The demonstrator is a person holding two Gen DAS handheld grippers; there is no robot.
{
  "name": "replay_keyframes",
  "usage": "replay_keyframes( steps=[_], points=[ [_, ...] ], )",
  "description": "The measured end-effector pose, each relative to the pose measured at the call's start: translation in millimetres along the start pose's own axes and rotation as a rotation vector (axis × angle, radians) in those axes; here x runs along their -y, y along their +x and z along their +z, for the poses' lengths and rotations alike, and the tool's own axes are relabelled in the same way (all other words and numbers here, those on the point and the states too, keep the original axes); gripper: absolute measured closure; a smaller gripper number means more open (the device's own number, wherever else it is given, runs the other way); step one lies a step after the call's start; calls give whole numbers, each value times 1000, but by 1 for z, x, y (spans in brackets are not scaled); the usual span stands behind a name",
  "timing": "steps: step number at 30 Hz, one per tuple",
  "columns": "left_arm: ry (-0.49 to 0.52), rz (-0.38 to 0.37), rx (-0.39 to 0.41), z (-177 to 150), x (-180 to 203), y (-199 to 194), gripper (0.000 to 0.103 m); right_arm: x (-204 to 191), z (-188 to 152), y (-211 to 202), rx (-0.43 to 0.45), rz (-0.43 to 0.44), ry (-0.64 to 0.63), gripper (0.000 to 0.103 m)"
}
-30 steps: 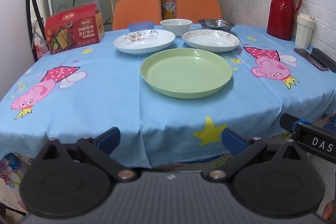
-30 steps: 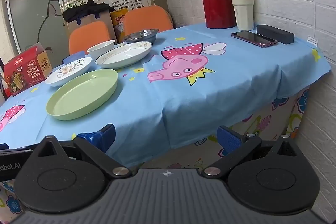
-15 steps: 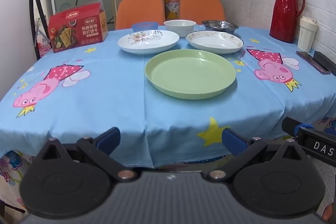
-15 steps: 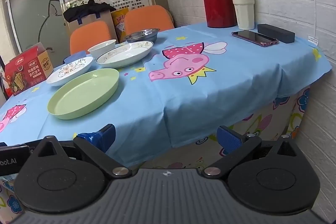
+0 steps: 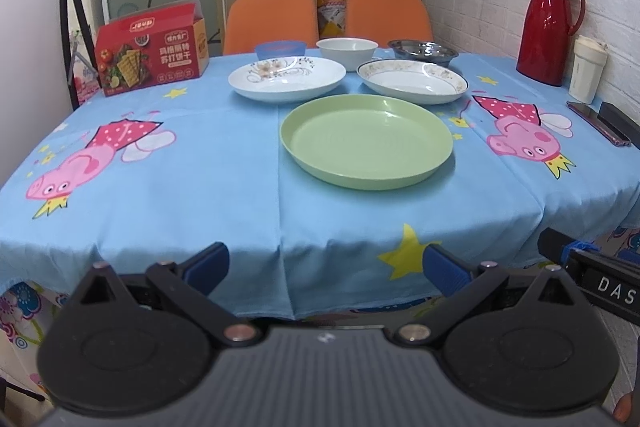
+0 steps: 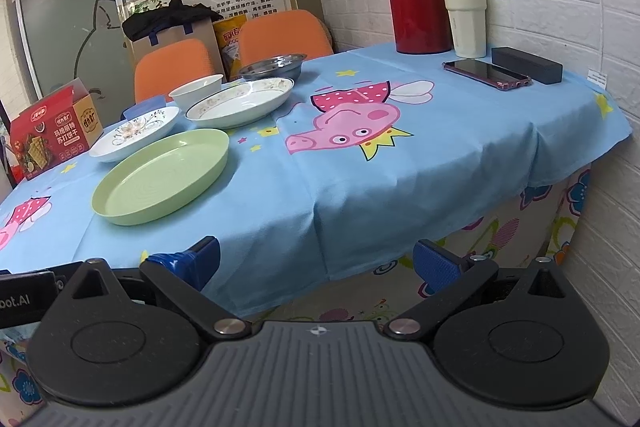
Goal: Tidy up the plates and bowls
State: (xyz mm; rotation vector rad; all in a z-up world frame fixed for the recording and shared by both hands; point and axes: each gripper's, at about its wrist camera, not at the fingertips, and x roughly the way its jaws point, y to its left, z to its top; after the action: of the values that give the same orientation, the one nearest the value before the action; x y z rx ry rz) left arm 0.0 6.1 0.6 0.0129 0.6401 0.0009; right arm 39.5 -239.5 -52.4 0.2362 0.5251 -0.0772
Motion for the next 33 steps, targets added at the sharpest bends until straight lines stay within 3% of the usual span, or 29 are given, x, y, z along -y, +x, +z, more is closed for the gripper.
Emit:
replay_keyframes(
  steps=[33],
  points=[
    [9, -6, -15, -2, 5, 1, 0, -7, -2, -2, 2, 6, -17, 12]
  ],
)
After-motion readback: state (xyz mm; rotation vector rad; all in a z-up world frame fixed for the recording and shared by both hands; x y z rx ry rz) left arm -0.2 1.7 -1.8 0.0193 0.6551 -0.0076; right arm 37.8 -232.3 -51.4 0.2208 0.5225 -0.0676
